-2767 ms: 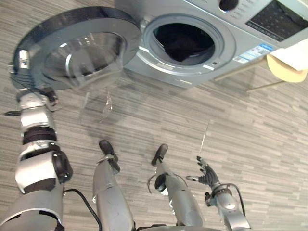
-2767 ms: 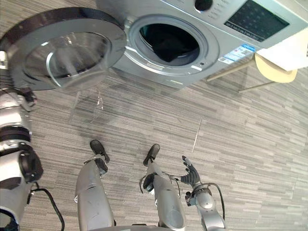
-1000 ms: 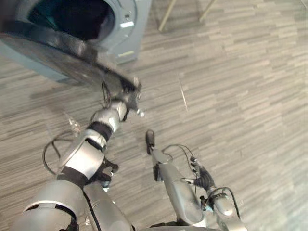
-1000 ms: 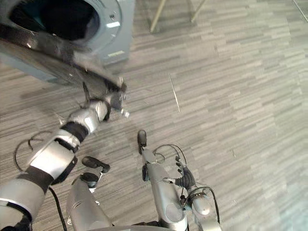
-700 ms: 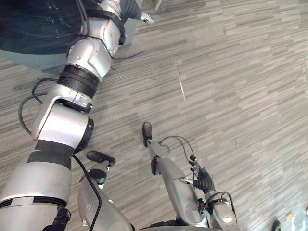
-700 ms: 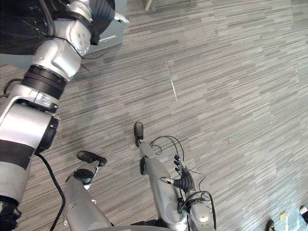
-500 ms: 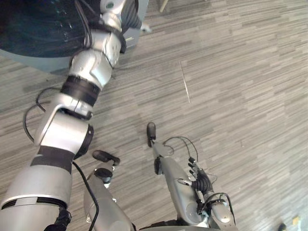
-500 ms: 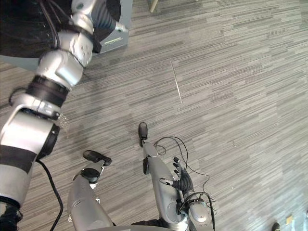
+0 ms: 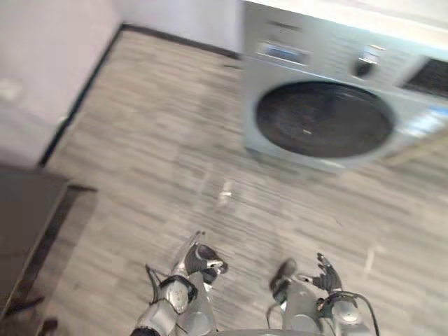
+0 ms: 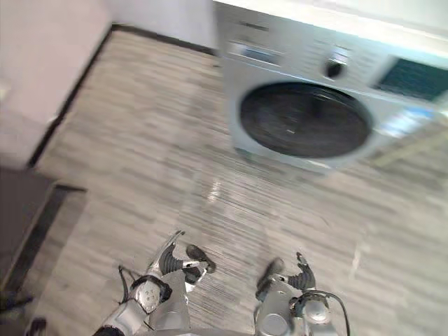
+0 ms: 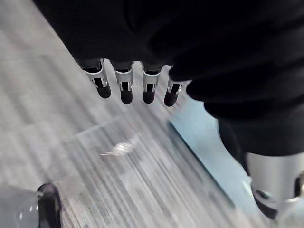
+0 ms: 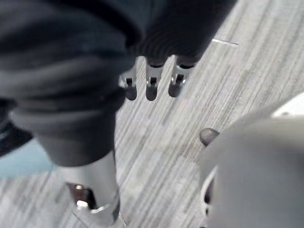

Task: Pick up the laundry basket with both hands and put the clothes into the washing machine.

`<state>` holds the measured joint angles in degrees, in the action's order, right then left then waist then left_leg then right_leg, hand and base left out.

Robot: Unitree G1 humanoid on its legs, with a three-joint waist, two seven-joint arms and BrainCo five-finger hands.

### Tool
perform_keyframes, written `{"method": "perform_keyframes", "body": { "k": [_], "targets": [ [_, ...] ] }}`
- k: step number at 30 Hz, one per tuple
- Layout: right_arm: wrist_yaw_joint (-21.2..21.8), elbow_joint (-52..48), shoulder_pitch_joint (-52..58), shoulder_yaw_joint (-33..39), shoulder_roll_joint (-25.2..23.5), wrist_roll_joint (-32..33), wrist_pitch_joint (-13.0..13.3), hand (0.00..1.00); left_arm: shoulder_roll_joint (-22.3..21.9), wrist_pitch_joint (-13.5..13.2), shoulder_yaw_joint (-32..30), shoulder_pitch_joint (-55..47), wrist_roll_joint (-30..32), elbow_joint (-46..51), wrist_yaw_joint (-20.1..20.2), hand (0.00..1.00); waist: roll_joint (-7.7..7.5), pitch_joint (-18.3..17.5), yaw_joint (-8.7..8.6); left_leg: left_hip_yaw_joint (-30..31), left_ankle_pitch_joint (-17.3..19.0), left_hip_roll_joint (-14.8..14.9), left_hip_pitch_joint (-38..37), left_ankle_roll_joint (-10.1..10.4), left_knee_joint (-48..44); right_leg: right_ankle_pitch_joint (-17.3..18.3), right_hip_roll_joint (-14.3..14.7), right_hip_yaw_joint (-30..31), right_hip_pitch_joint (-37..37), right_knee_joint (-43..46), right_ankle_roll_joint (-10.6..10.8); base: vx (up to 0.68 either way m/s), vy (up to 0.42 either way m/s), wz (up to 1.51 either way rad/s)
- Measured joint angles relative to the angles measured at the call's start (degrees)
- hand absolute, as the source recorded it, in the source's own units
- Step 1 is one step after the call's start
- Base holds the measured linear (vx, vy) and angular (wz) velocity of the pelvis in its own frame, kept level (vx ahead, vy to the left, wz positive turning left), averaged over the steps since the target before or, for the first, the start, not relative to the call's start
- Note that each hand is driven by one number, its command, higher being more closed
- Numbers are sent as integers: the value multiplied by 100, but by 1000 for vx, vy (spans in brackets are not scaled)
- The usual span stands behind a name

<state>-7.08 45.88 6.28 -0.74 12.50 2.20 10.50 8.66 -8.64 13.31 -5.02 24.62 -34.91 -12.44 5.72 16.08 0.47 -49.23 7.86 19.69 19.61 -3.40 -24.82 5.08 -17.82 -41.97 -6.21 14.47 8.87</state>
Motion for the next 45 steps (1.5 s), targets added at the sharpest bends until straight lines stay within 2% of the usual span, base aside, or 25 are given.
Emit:
{"method": "perform_keyframes", "body": {
  "k": [1, 2, 3, 4, 5, 6, 7, 10, 11, 13, 14, 15, 16, 18, 19, 22, 25, 27, 28, 33, 38, 41, 42, 43, 45],
  "targets": [
    [17, 92, 5, 83, -16, -1, -46, 0, -55, -46, -111, -47, -222, -87, 28, 0, -18, -17, 13, 142, 109, -147, -96, -15, -4, -9, -176, -34, 157, 207, 12, 347, 379, 181],
    [114, 254, 102, 295, -35, 1, -101, 0, -125, -131, -278, -161, -544, -245, 70, 0, -62, -164, -64, 602, 303, -548, -293, -80, 23, -79, -738, -22, 399, 1134, -29, 323, 318, 156],
    [129, 315, 130, 326, -79, 3, -110, 0, -115, -184, -315, -211, -626, -270, 71, 0, -97, -237, -110, 768, 383, -692, -387, -105, 53, -228, -954, 71, 415, 1594, -131, 410, 402, 190],
    [183, 333, 137, 395, -130, 26, -123, 0, -120, -284, -469, -302, -681, -287, 64, 0, -168, -297, -145, 1131, 493, -990, -665, -130, 191, -804, -1275, 602, 241, 2532, -810, 348, 245, 158],
    [195, 345, 132, 424, -195, 50, -106, 0, -100, -317, -522, -334, -842, -290, 31, 0, -226, -347, -189, 1480, 530, -1152, -939, -145, 403, -841, -1254, 1347, -62, 3392, -930, 345, 201, 154],
    [197, 345, 125, 423, -221, 51, -97, 0, -79, -324, -536, -343, -891, -290, 1, 0, -217, -367, -232, 1680, 529, -1223, -1046, -145, 516, -458, -1114, 1625, -224, 3711, -675, 368, 91, 159],
    [207, 333, 126, 417, -260, 51, -76, 0, -75, -325, -673, -341, -1032, -293, -19, 0, -287, -421, -289, 2042, 519, -1326, -1288, -132, 742, 128, -720, 1950, -508, 4001, -621, 321, 50, 125],
    [223, 337, 141, 393, -291, 49, -79, 0, -71, -326, -719, -289, -1169, -434, 11, 0, -239, -445, -362, 2827, 498, -1483, -1652, -102, 993, 754, 172, 2498, -1034, 3080, -544, 442, -15, 168],
    [231, 401, 154, 394, -302, 48, -100, 0, -92, -336, -716, -224, -1169, -522, 33, 0, -238, -446, -445, 3254, 493, -1513, -1725, -93, 1014, 800, 661, 3169, -1235, 2344, -476, 370, -151, 185],
    [250, 403, 265, 427, -357, 52, -94, 0, -154, -341, -648, -135, -1150, -784, 179, 0, -295, -492, -595, 4086, 472, -1644, -1761, 13, 971, 646, 1269, 4804, -1339, 1125, -265, 392, -220, 230],
    [257, 417, 298, 447, -377, 53, -95, 0, -177, -339, -621, -116, -1142, -855, 221, 0, -314, -502, -602, 4290, 488, -1688, -1774, 110, 930, 512, 1303, 5196, -1318, 909, -243, 361, -263, 245],
    [297, 448, 419, 496, -459, 53, -140, 0, -185, -328, -595, -114, -1080, -892, 254, 0, -439, -556, -617, 4604, 606, -1780, -1819, 324, 778, -57, 1213, 5532, -1206, 524, -114, 383, -343, 242],
    [326, 479, 554, 546, -565, 56, -201, 0, -117, -306, -633, -134, -1010, -946, 264, 0, -660, -620, -573, 4845, 807, -1870, -1895, 609, 571, -382, 968, 5402, -1044, 551, 60, 409, -438, 234],
    [362, 572, 497, 586, -479, 42, -237, 0, -310, -239, -661, -191, -871, -1063, 320, 0, -371, -726, -457, 4989, 864, -1470, -1828, 696, 389, -277, 1179, 4861, -914, 737, -74, 256, -351, 124],
    [403, 571, 478, 618, -393, -12, -236, 0, -339, -237, -643, -286, -691, -1062, 382, 0, -336, -777, -404, 5020, 854, -1228, -1834, 802, 340, -92, 1321, 4601, -726, 648, -295, 151, -294, 68],
    [467, 735, 346, 649, -398, -197, -271, 0, -369, -174, -462, -350, -291, -1062, 520, 0, -306, -822, -269, 4928, 625, -672, -1420, 1147, -546, 53, 1692, 4081, -368, 443, -601, 60, -236, 50],
    [452, 956, 263, 714, -388, -286, -352, 0, -371, -159, -378, -342, -170, -1064, 601, 0, -348, -896, -270, 4118, 369, -339, -1430, 966, -536, 19, 1767, 3876, -170, 208, -730, -5, -247, 37],
    [426, 950, 240, 859, -380, -281, -356, 0, -367, -149, -281, -336, -137, -1070, 602, 0, -347, -961, -281, 3172, 263, -160, -1525, 855, -315, -34, 1767, 3785, -123, 86, -768, 9, -114, 24],
    [380, 951, 240, 923, -365, -275, -361, 0, -371, -130, -218, -300, -133, -1108, 606, 0, -303, -993, -280, 2834, 230, -145, -1653, 912, -13, -116, 1765, 3733, -107, 6, -832, 3, -86, 18],
    [346, 948, 201, 913, -446, -256, -364, 0, -352, -61, -228, -245, -156, -1303, 604, 0, -217, -1047, -274, 2862, 169, -343, -1847, 1025, 691, -430, 1750, 3718, -41, -369, -794, -62, 31, 7],
    [349, 959, 144, 819, -544, -249, -357, 0, -335, -59, -271, -246, -558, -1305, 596, 0, -382, -1090, -273, 2566, -74, -715, -1788, 1007, 1398, -985, 1545, 4033, -197, -1094, -503, -140, 70, -24],
    [343, 1080, 86, 737, -618, -165, -366, 0, -285, -62, -296, -209, -835, -1304, 604, 0, -475, -1103, -331, 2500, -86, -824, -1412, 780, 1205, -940, 1372, 3951, -469, -1322, -316, -124, 70, -20],
    [354, 1205, 37, 728, -508, -163, -422, 0, -310, -60, -455, -228, -890, -1302, 612, 0, -318, -1044, -317, 2410, -102, -654, -1375, 710, 1163, -725, 1342, 3540, -507, -682, -477, -39, 63, 0],
    [354, 1281, 87, 719, -536, -163, -439, 0, -288, -58, -554, -282, -953, -1300, 608, 0, -458, -1089, -310, 2478, -63, -666, -1482, 720, 1069, -551, 1247, 3388, -407, -123, -567, 1, 39, 8],
    [358, 1363, 181, 651, -581, -179, -435, 0, -250, -36, -866, -351, -1109, -1323, 624, 0, -515, -1100, -265, 2559, 116, -687, -1539, 812, 842, -478, 1302, 3429, -58, -351, -547, -20, 16, 7]
  ]
}}
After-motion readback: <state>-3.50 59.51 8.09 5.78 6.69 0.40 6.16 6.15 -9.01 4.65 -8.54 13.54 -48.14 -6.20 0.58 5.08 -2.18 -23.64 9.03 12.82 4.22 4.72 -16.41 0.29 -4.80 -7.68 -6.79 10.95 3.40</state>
